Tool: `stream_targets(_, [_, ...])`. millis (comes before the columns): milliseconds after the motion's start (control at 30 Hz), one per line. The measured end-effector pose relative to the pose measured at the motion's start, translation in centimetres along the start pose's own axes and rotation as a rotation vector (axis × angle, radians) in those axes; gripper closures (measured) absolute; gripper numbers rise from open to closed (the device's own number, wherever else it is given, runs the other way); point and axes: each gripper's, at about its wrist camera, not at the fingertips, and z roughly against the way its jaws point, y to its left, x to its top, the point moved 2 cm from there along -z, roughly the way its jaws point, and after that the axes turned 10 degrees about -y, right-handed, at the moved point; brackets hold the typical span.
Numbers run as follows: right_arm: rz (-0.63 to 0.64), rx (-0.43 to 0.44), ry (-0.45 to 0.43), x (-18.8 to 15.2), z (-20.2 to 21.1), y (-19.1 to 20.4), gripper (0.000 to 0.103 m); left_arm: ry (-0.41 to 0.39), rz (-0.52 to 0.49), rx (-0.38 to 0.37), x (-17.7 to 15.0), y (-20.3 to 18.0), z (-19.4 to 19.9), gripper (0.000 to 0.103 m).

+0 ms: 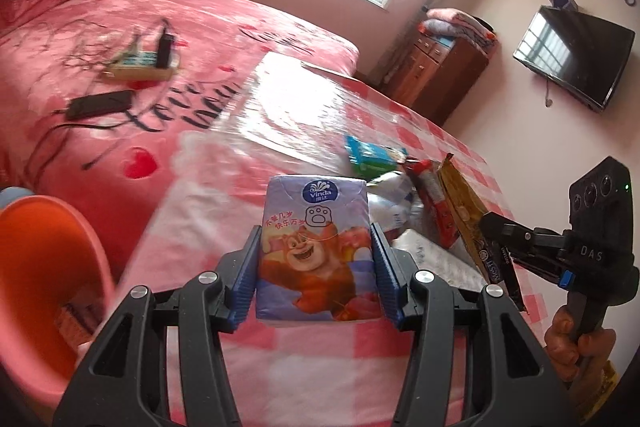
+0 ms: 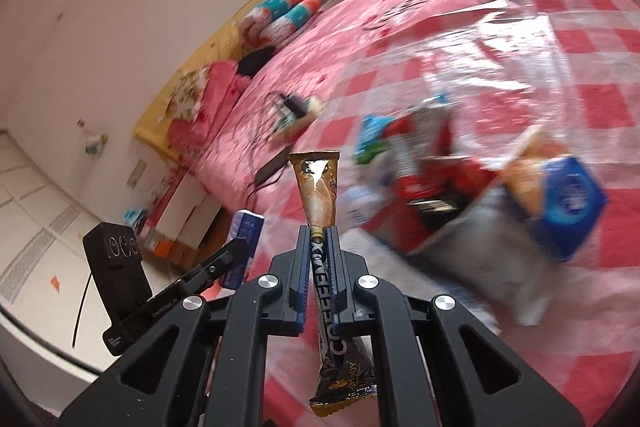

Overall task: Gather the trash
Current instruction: 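Carry tissue pack and coffee stick over the orange bucket and open both tools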

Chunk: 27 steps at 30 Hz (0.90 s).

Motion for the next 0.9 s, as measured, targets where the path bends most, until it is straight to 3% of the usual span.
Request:
stream_targets(200, [0.017,0.112,0.113,-1.3,-4.3,5.0,0.094,-0.058,0.021,0.101,0.2,4.4,4.4,0.050])
stream_targets(433, [0.106,0.197,0.296,-4.3,-11.8,11.9,0.094,-0.099,0.097,0.275,-0.6,11.7,8.5,0.050])
stream_targets(600, [0.177,0.231,0.374,-6.3,-16.4,16.1,0.094,-0.106,0.177,0.382,-1.6,16.6,9.9,0.050])
stream_targets(800, [0.230,0.247,0.433,-8.3,-21.4,19.0,0.093,-0.098,0.234,0.456,-2.3,20.4,9.8,0.049])
stream_targets(900, [0.270,0.178,0.412,-8.7,-22.9,19.2,0.087,-0.093,0.246,0.495,-2.7,21.3,9.7,0.033])
